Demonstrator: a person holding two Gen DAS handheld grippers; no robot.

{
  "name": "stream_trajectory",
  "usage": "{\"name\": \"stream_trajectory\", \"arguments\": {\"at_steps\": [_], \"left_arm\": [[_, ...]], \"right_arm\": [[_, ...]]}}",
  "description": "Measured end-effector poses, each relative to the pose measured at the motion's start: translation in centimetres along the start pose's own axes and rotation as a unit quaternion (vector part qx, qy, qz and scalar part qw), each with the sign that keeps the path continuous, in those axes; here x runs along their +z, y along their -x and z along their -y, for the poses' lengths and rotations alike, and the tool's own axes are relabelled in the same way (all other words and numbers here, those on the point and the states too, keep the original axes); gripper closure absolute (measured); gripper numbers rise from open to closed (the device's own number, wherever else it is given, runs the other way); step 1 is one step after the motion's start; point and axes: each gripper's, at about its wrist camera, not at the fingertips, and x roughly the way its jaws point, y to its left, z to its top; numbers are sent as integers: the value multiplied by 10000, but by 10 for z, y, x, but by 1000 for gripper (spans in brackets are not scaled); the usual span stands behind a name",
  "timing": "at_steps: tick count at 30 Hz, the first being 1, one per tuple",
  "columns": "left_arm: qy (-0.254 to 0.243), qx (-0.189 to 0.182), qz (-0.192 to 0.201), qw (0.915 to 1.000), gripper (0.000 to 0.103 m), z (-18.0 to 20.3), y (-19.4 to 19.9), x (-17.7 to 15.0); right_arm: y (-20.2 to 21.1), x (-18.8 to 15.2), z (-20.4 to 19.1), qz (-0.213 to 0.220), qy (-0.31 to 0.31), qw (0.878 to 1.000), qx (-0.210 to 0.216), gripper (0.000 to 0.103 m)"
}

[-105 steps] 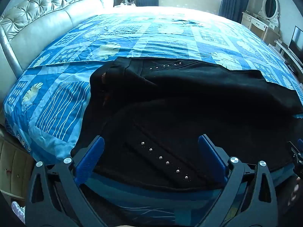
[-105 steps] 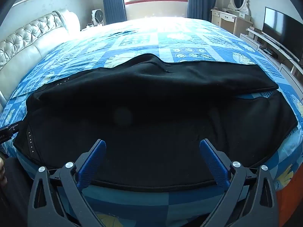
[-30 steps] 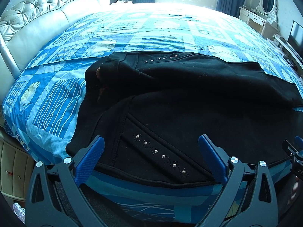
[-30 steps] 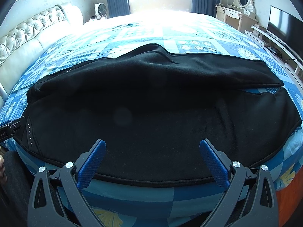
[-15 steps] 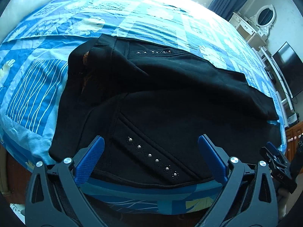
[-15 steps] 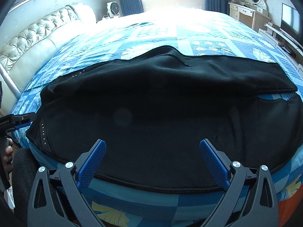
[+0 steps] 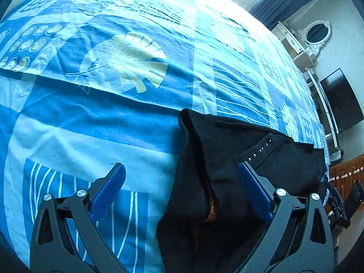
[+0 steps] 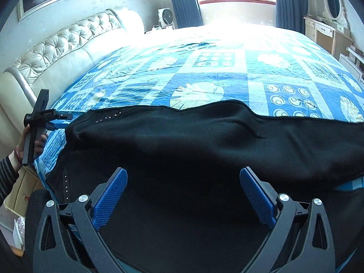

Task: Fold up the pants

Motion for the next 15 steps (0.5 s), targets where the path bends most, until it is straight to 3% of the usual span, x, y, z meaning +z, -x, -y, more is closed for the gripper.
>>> {"name": "stream_trajectory", "arguments": {"at_steps": [1,2,3,5,10,13,15], "left_arm": [[-15,-145,-157,9998,5,1,-11,6],[-46,-213,-280,9994,14,2,-20,12],[-132,-178,-364,9991,27,5,-27,17],[-306,31,-391,9988,38,12,-34,26],[-367,5,-545,9978,41,13,-42,38],[-484,88,-584,9971,41,17,-47,41],[-610,201,-592,9962,60,21,-49,41]], "right_arm": [[-6,9,2,-51,119,9999,77,4],[-12,18,5,-128,235,9996,97,4],[-19,29,9,-188,347,9992,104,4],[-33,49,19,-314,504,9979,245,4],[-88,94,53,-968,547,9937,106,5],[-121,103,57,-1422,923,9855,-88,5],[-141,101,57,-1827,1148,9764,-76,10]]}}
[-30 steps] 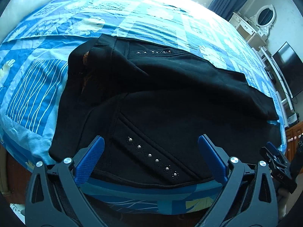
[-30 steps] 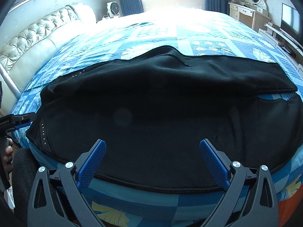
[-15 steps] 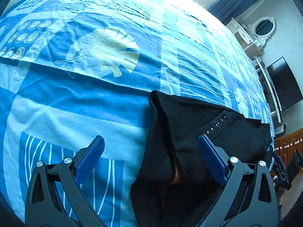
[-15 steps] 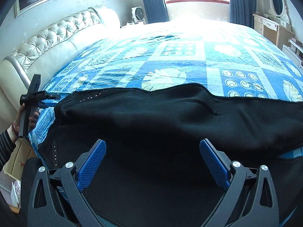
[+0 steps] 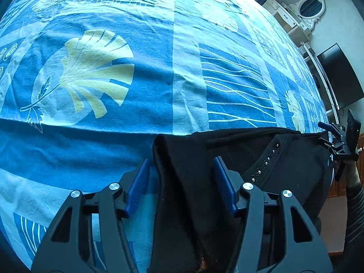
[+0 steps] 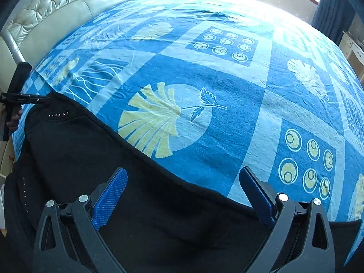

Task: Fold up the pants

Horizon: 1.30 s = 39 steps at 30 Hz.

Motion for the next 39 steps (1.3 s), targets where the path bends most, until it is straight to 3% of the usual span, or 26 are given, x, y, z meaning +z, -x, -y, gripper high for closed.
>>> {"name": "stream_trajectory", "arguments": {"at_steps": [1,2,3,6,8,11,17,21,27,33,36,38,39], "left_arm": [[-16,47,-16,10000,66,1,-1,1],[11,35,-56,10000,77,2,-2,2],[29,-35,-95,9999,92,3,-4,4],[-3,0,-109,9999,97,10,-2,11],[34,-14,71,10000,98,13,8,17],[331,-360,528,9974,98,12,36,20],[167,-742,1088,9911,98,27,93,-20],[-1,-904,1193,9887,98,34,118,-71],[218,-1156,1061,9874,96,22,125,-152],[300,-781,635,9945,92,19,95,-203],[543,-682,548,9947,88,13,85,-220],[804,-781,590,9919,79,5,89,-231],[975,-908,616,9892,73,0,92,-238]], "right_arm": [[-9,0,1,-225,32,9994,277,58],[-19,0,0,-554,-35,9961,684,82],[-21,0,-4,-682,15,9948,753,95],[-4,5,-17,-482,346,9979,258,95],[20,13,-15,-107,284,9995,65,95],[67,15,-22,590,205,9976,-312,95],[132,-53,-80,1478,628,9812,-1068,95],[135,-111,-113,1532,741,9781,-1201,95],[106,-179,-136,1292,591,9830,-1160,95],[69,-213,-152,873,521,9884,-1132,93],[71,-218,-151,893,258,9897,-1089,85],[81,-223,-147,877,-19,9922,-884,70],[87,-227,-143,907,-233,9928,-746,57]]}}
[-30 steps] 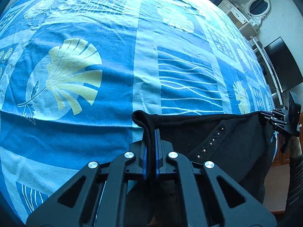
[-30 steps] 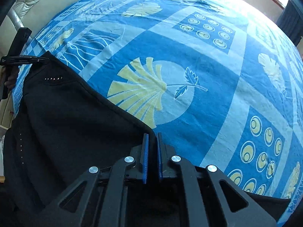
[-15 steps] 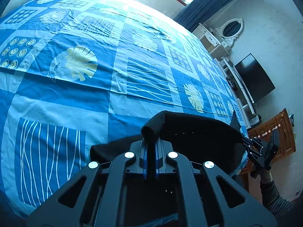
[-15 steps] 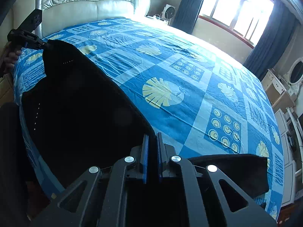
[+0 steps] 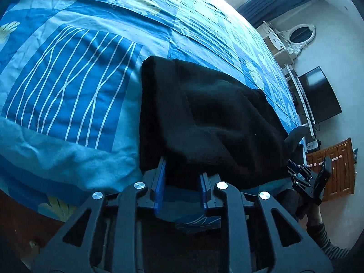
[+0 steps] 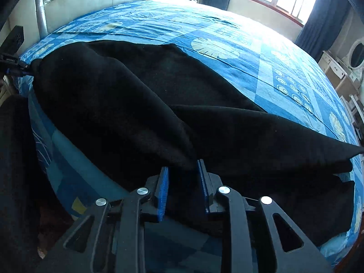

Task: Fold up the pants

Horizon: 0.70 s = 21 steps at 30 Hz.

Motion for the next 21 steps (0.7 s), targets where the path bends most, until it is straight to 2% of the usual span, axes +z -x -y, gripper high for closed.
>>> {"name": "stream_trajectory", "arguments": {"at_steps": [1,2,4,7,9,12,15,18,21], "left_arm": [[201,-100,25,9997,70,-5,4,-4],[402,-165,43,9990,63,-8,6,-8],[605,-249,79,9978,60,-10,8,-13],[627,-238,99,9977,60,-6,1,-15],[800,-351,115,9961,60,-5,-3,-14],[1160,-739,217,9903,60,-4,3,-20],[1096,-766,378,9903,54,5,11,-25],[994,-696,415,9917,49,13,7,-21],[1009,-597,387,9923,44,16,-1,-17]], "right_arm": [[5,-3,6,13,-290,9995,151,52],[8,-6,11,-9,-632,9973,369,52],[11,-13,22,-49,-1388,9855,973,51],[3,-20,30,-96,-2320,9543,1883,51],[-4,-23,30,-120,-2752,9345,2254,51],[-11,-25,29,-123,-3274,9065,2663,51],[-20,-24,29,-125,-3684,8803,2987,48],[-26,-23,25,-89,-3867,8699,3060,48],[-29,-18,18,-56,-3925,8680,3042,48]]}}
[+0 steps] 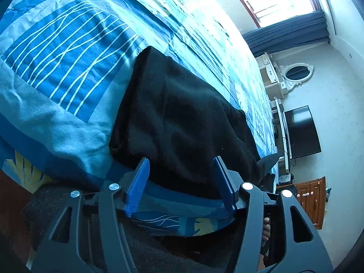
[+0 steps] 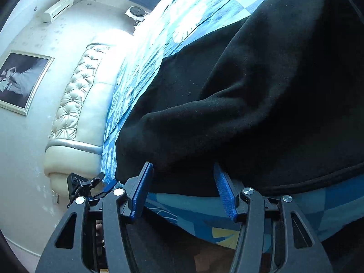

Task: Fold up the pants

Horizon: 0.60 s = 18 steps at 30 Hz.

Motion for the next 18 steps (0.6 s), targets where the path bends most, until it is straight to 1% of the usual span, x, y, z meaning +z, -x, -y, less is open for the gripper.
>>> {"name": "stream_trajectory", "arguments": {"at_steps": [3,7,10,11,14,15,16,17,18], "left_arm": [[105,25,28,9999,44,0,-1,-2],[192,5,22,9998,43,-3,0,-7],[314,123,26,9994,42,-6,-8,-4],[390,143,36,9991,40,-7,-10,-3],[528,287,81,9982,39,-7,-16,2],[612,304,91,9976,39,-8,-16,3],[674,348,98,9971,40,-8,-15,3],[682,444,98,9966,45,-7,-15,3],[631,632,93,9960,56,-5,-15,3]], "right_arm": [[-5,-2,-7,9,-29,10000,-77,47],[-8,-3,-10,34,128,9997,-189,47],[-12,-2,-11,116,124,9997,-202,47],[-12,0,-11,159,107,9996,-205,47],[-12,5,-13,291,125,9991,-290,48],[-13,5,-14,335,127,9988,-341,50],[-14,6,-16,362,133,9984,-408,54],[-14,7,-15,389,170,9978,-503,58],[-15,8,-16,408,225,9972,-582,69]]}}
